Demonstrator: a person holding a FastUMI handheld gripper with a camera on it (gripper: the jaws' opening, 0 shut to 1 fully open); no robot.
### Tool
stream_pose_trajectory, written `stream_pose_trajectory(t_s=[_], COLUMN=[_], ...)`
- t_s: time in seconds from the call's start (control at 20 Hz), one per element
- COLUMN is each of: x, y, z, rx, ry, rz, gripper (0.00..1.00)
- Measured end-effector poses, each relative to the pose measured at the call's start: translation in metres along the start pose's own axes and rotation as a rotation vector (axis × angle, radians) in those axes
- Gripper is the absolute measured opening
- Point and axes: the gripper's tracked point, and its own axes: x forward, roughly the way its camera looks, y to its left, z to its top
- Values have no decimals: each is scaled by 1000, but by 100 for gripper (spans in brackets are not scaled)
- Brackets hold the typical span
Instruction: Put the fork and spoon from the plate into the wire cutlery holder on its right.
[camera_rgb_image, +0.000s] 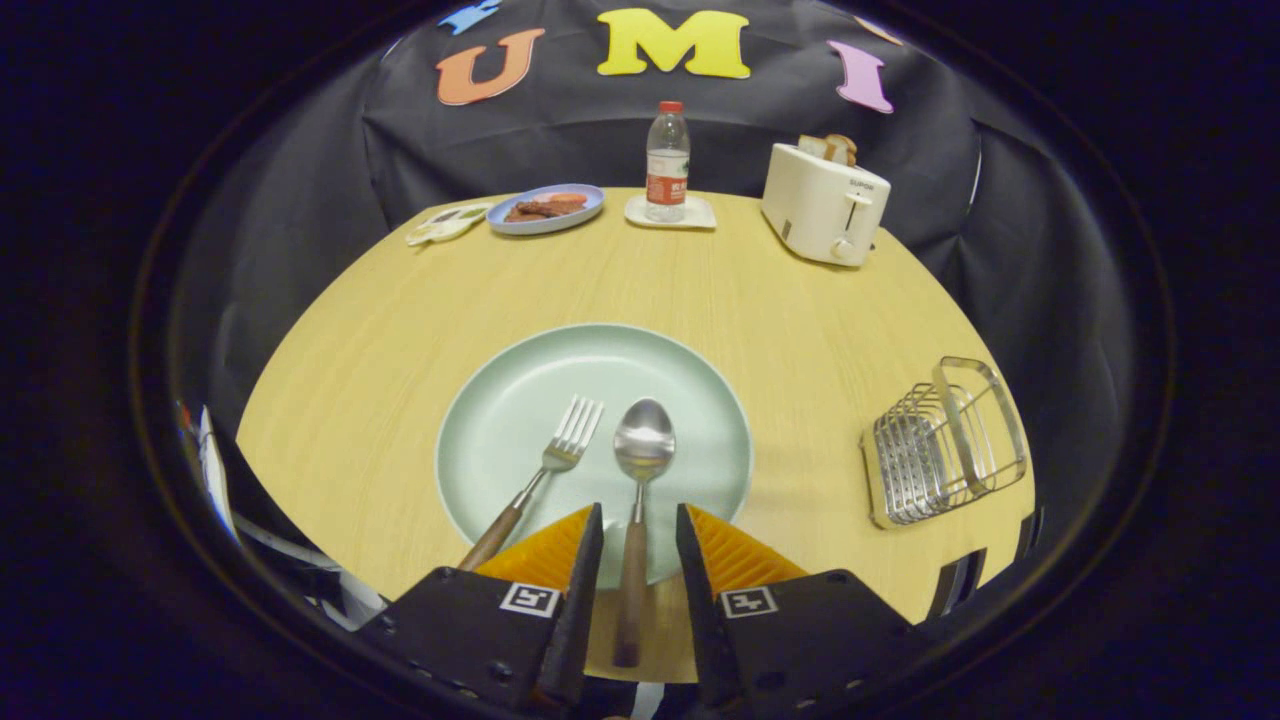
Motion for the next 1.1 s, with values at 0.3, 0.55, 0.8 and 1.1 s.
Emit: stream_pose_trajectory(t_s=[0.3, 0.55, 0.8, 1.1], x=[11, 7, -24, -94], y=[-3, -7, -9, -57], z=[-12, -6, 12, 53], rx=[10, 37, 99, 169], ry=[55, 93, 121, 153], rz=[-36, -25, 28, 37], gripper=[22, 1, 1, 1])
